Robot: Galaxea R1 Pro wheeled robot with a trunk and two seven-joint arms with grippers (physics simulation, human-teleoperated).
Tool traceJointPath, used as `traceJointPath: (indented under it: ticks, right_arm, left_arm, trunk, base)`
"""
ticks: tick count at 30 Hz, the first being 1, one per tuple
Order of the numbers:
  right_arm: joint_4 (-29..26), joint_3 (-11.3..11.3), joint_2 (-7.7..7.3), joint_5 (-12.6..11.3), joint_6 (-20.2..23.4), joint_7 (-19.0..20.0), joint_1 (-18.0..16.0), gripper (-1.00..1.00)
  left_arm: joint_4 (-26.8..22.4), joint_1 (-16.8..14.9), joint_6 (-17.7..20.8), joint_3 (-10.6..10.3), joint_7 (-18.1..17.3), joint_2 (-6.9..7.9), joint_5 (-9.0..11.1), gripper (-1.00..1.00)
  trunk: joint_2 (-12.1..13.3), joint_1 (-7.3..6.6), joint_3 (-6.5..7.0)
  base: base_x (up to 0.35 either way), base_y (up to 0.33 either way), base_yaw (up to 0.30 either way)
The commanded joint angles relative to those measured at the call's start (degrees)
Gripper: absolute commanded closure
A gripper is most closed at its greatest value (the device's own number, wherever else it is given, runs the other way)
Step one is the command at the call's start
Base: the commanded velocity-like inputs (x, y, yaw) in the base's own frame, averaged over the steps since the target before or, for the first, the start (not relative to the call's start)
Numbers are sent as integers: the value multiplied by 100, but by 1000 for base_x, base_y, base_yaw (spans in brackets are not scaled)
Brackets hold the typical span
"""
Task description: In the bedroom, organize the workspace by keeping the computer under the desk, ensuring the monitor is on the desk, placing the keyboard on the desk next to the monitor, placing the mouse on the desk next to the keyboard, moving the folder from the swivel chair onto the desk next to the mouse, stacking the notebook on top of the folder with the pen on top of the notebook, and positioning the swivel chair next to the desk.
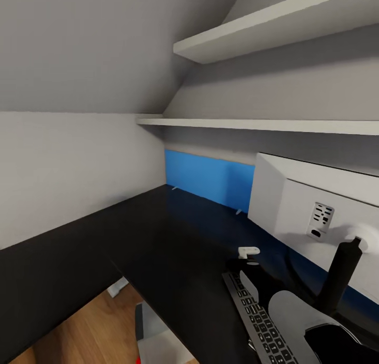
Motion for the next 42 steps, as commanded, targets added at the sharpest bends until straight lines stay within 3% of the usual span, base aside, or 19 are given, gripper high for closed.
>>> traceJointPath:
  ticks: [1,20,42]
  right_arm:
    - [11,54,-5,-40,63,-45,2,-100]
    - [11,54,-4,-40,71,-54,2,-100]
    - [11,54,-5,-40,69,-54,2,-100]
  left_arm:
    - [1,-4,-9,-49,40,0,19,-100]
    - [1,-4,-11,-38,46,25,32,-100]
    - [1,-4,-18,-34,55,32,39,-100]
  trunk:
    - [-2,0,-8]
    - [-2,0,-8]
    - [-2,0,-8]
  base:
    - [0,0,0]
    - [-48,0,0]
    - [-145,0,0]
